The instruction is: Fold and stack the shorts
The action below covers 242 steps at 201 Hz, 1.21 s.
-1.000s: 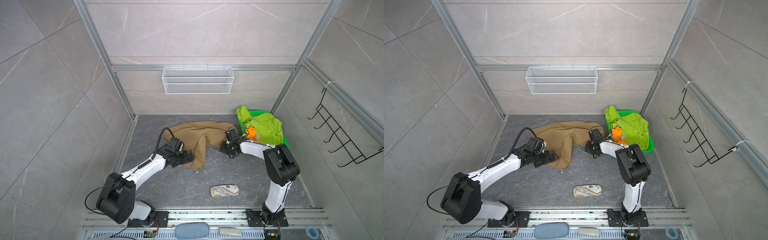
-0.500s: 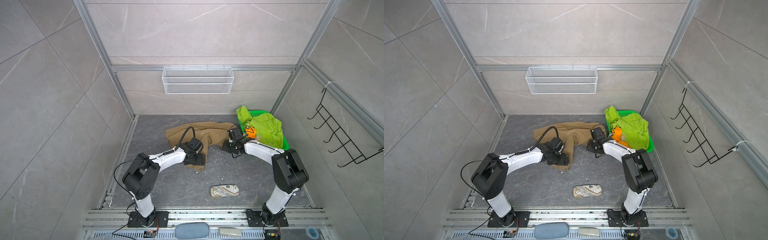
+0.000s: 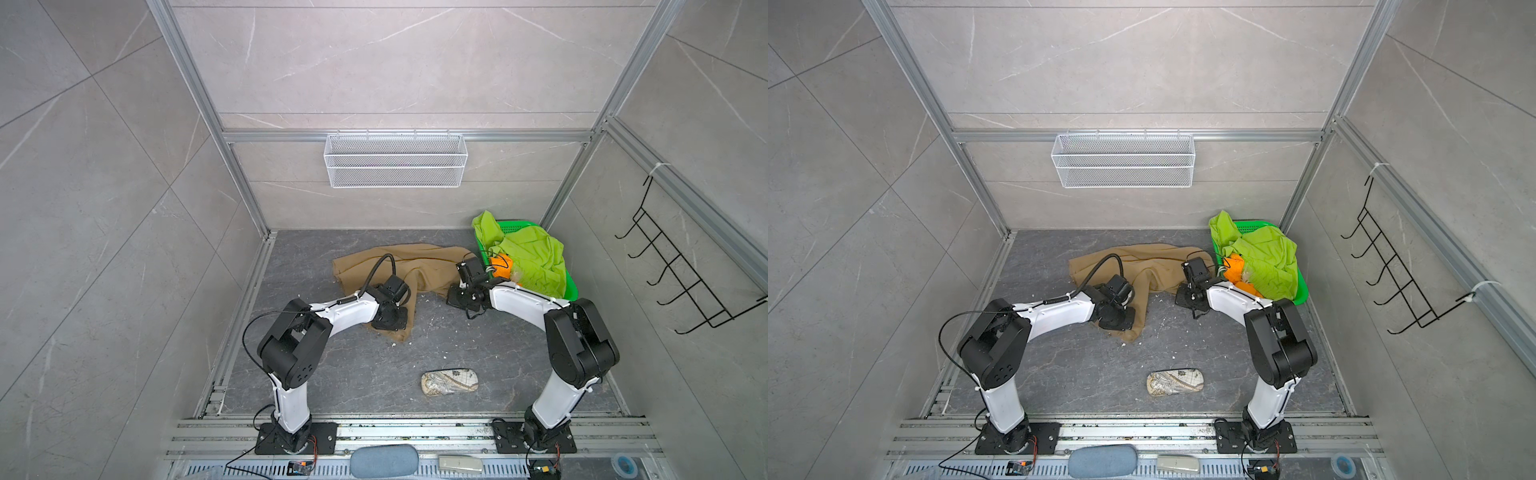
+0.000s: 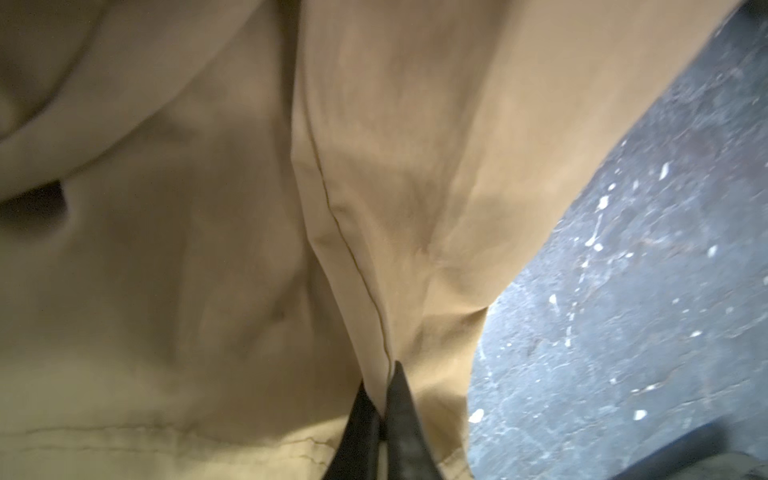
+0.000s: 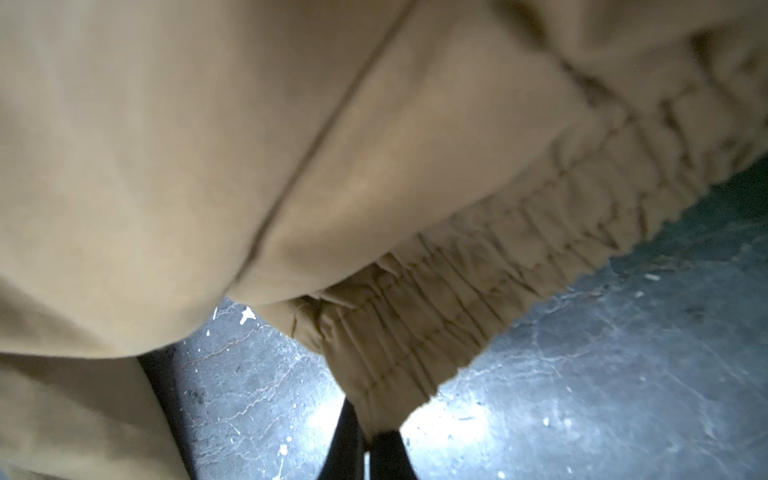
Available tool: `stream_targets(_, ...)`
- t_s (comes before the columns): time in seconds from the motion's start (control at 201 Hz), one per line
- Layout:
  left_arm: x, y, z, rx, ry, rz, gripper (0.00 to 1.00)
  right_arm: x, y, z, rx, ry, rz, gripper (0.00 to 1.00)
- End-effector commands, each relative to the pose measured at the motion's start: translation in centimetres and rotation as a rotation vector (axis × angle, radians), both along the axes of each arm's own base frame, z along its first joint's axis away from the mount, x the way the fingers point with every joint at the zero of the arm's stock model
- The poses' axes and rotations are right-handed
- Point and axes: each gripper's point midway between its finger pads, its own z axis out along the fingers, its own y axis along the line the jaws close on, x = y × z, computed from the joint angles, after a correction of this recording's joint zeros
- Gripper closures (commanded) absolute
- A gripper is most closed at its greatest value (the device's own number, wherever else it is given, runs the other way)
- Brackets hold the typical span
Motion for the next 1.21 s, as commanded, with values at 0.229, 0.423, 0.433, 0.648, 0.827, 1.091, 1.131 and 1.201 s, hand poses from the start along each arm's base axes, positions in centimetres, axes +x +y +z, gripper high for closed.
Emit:
stream_targets(0.229, 6.6, 12.3, 15.2, -0.068, -0.253, 0.292, 1.0, 1.6, -4.1, 12.0, 0.03, -0.209, -0.025, 1.0)
stream_targets(0.423, 7.9, 19.6, 21.2, -0.068, -0.39, 0.444, 1.0, 2.4, -5.5, 21.4, 0.043, -0.395, -0.015, 1.0)
stream_targets(0.433, 7.9, 19.9, 21.4, -0.069, -0.391, 0.45, 1.0, 2.3, -5.6, 21.7, 0.043, -0.404, -0.016, 1.0)
stream_targets(0.648, 7.9, 24.7, 26.0, -0.124, -0.478, 0.568, 1.0, 2.6, -7.2, 27.5, 0.062, -0.514, -0.033, 1.0)
stream_targets(0.827, 6.5, 26.7, 31.4, -0.148, -0.583, 0.609, 1.0, 0.3, -7.6, 34.6, 0.076, -0.684, 0.005, 1.0)
stream_targets(1.091, 6.6, 30.1, 29.6, -0.075, -0.554, 0.716, 1.0, -2.4, -7.6, 38.8, 0.08, -0.78, 0.044, 1.0)
stream_targets(1.131, 7.8, 30.4, 27.2, -0.083, -0.489, 0.725, 1.0, -1.8, -7.5, 36.9, 0.079, -0.731, 0.039, 1.0)
stream_targets(1.201, 10.2, 30.3, 22.4, -0.114, -0.357, 0.724, 1.0, -0.6, -7.0, 32.8, 0.092, -0.619, 0.041, 1.0)
